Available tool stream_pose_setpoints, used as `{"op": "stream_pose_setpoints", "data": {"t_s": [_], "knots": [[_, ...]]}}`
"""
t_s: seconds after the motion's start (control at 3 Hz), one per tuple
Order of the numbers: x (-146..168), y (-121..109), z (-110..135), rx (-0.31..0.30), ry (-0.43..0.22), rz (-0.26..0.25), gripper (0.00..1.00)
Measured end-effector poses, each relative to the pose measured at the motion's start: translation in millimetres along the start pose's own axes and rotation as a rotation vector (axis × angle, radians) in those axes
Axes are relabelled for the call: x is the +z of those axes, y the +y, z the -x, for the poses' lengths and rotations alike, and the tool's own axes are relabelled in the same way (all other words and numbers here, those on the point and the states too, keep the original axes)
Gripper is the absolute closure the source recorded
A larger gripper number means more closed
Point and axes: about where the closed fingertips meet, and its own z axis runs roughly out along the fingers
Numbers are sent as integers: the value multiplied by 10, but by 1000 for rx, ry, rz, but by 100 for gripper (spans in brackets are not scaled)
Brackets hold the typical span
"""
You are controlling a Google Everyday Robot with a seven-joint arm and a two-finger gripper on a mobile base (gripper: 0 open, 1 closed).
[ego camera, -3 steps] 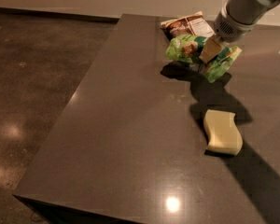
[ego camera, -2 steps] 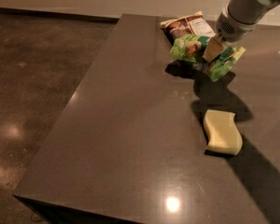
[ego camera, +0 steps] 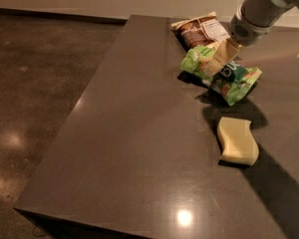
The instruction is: Move green rice chip bag near brown chip bag
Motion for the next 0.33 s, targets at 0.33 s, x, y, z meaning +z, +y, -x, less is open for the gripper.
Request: {"op": "stream_pose_setpoints", "data": {"t_s": [0.33], "knots": [[1, 0, 0, 0, 0, 0, 0]]}}
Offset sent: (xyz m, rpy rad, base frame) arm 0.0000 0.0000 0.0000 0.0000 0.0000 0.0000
